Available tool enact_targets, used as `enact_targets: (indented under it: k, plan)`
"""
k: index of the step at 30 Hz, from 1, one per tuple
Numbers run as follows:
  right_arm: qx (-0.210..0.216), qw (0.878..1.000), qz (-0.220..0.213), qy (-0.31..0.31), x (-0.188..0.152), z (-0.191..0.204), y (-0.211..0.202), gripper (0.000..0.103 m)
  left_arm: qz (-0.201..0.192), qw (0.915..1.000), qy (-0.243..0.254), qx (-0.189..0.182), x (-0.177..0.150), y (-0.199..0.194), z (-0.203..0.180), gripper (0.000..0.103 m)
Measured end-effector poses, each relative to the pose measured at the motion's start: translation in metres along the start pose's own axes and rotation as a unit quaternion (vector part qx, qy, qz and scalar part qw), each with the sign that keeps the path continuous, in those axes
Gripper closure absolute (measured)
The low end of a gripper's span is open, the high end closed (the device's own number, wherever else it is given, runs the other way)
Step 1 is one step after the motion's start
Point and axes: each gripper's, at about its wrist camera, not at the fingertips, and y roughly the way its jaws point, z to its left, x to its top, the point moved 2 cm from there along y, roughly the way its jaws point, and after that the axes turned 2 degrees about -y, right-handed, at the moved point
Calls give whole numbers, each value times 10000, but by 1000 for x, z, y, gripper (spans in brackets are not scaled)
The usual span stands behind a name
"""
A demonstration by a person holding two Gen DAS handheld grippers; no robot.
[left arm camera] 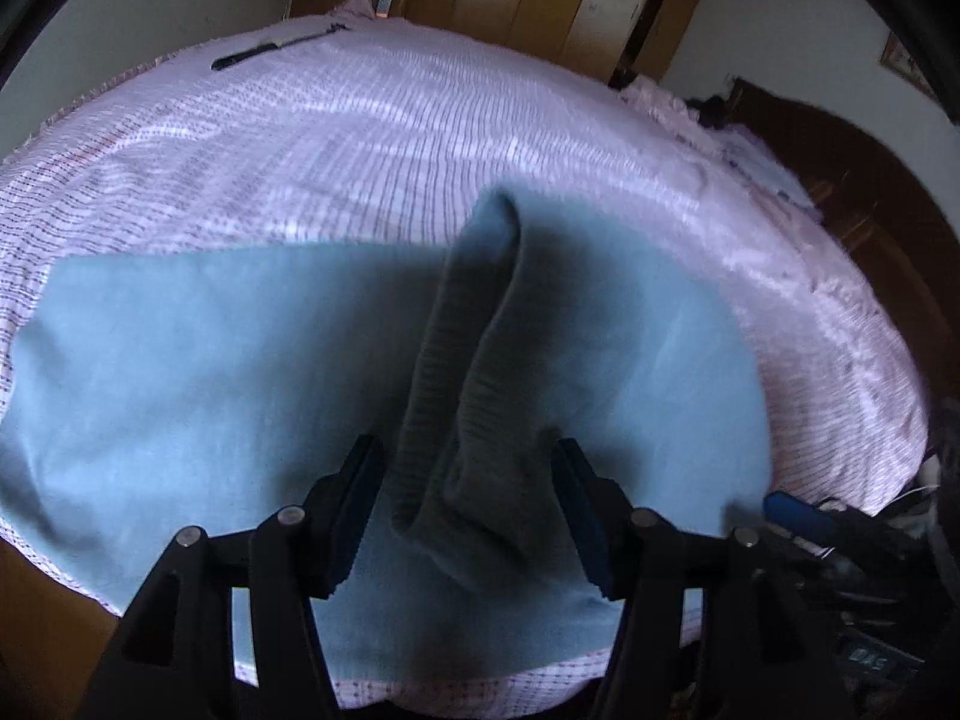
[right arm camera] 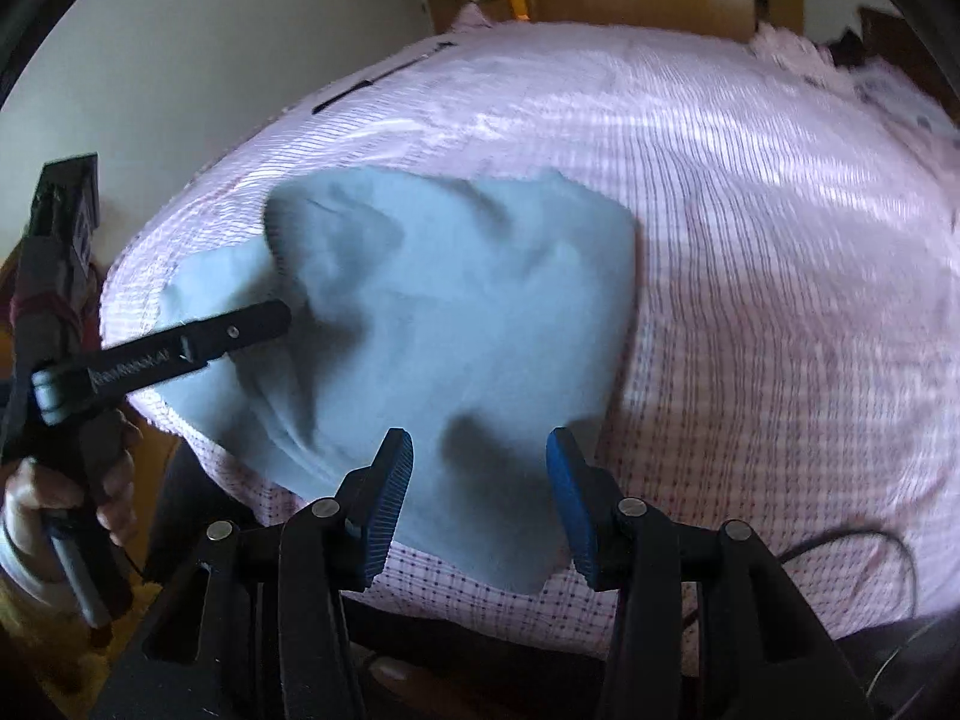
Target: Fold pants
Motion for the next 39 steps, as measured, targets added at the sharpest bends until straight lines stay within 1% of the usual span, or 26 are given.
enact_targets:
  k: [2, 3, 9, 11, 13, 15, 16, 17, 20, 23, 26, 32, 37, 39]
  plan:
    - [22, 10000, -5, 12, -2, -1, 2, 63, 4, 10000, 39, 84, -3, 6, 0, 42]
    - [29, 10000, 2, 27, -3, -2, 3, 63, -58, 9999, 67, 108, -4, 7, -2, 42]
    - [102, 9998, 15, 174, -9, -6, 6, 63, -214, 9997, 98, 80, -11, 6, -3, 46]
    - [134, 9996, -11, 249, -12, -9, 3, 63, -240, 9996, 97, 91, -10, 5, -2, 51]
    - [151, 9993, -30, 327, -13, -12, 1, 63, -288, 9995, -41, 91, -10, 4, 2, 57]
    - [138, 9991, -54, 386, -14, -15, -2, 63, -321, 9993, -182, -3, -11, 2, 4, 66]
    - [115, 9991, -69, 404, -14, -17, -3, 63, -334, 9991, -227, -85, -10, 1, 5, 73]
    - [82, 9990, -95, 432, -14, -18, -5, 63, -354, 9990, -234, -146, -11, -1, 4, 76]
    - [56, 9981, -138, 595, -14, -25, -9, 63, -474, 9986, -125, -175, -10, -9, -1, 82]
    - [88, 9969, -197, 760, -14, -30, -13, 63, -627, 9976, -105, -285, -8, -22, -2, 83]
    - [55, 9965, -271, 795, -14, -32, -18, 63, -740, 9964, -73, -405, -5, -36, -4, 84]
    - [17, 9964, -291, 798, -16, -34, -24, 63, -1070, 9926, 226, -534, 3, -68, -13, 85]
    - [-7, 9967, -233, 781, -18, -29, -22, 63, -1459, 9870, 555, -377, 12, -100, -12, 87]
    - [6, 9966, -231, 787, -16, -28, -21, 63, -1539, 9857, 550, -408, 17, -108, -6, 87]
